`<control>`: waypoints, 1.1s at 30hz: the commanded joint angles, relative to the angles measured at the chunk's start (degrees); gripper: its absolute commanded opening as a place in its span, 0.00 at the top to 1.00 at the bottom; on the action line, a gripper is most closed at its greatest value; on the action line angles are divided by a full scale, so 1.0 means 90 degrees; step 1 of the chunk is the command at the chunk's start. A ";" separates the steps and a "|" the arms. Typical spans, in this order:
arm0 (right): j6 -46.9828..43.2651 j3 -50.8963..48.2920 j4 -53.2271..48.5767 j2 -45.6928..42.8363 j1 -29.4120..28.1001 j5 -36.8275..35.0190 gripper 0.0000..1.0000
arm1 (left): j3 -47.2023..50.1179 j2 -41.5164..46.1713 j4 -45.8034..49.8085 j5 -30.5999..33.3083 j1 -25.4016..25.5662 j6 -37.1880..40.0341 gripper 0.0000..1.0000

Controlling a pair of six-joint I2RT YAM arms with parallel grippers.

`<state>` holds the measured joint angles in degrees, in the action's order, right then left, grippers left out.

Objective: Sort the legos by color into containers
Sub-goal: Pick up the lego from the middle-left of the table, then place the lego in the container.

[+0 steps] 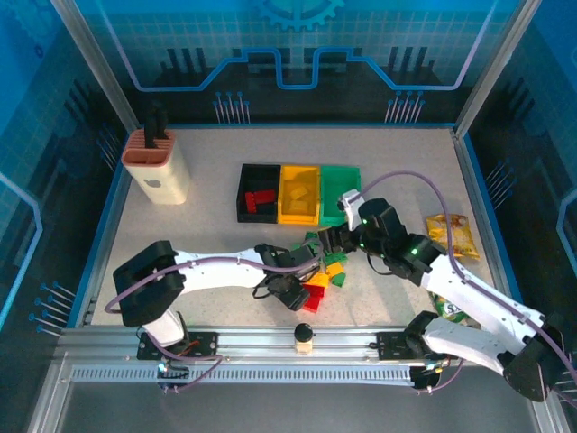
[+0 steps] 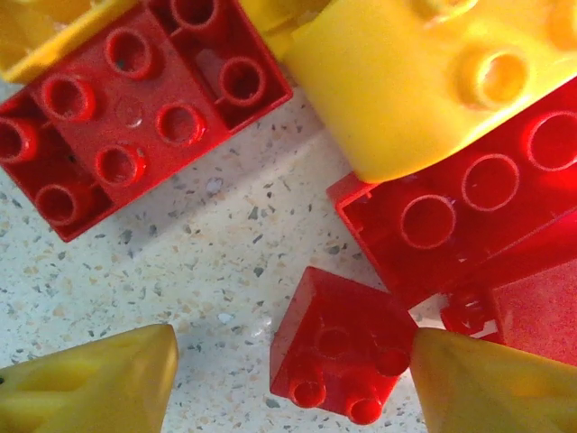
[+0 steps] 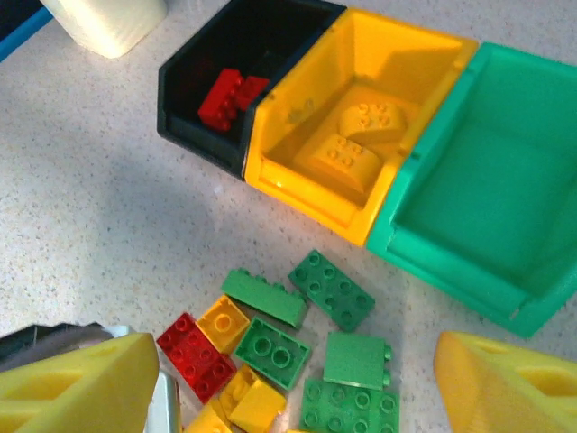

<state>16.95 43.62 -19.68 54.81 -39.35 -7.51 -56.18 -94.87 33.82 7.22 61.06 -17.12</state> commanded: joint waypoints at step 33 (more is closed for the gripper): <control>0.0957 -0.1174 0.0178 -0.0877 0.0246 0.0489 0.22 | -0.0607 0.2030 -0.0361 0.0296 -0.3377 -0.0007 0.71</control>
<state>23.07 34.61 -19.53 47.05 -37.06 -4.91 -58.57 -76.27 32.64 9.26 34.98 -17.50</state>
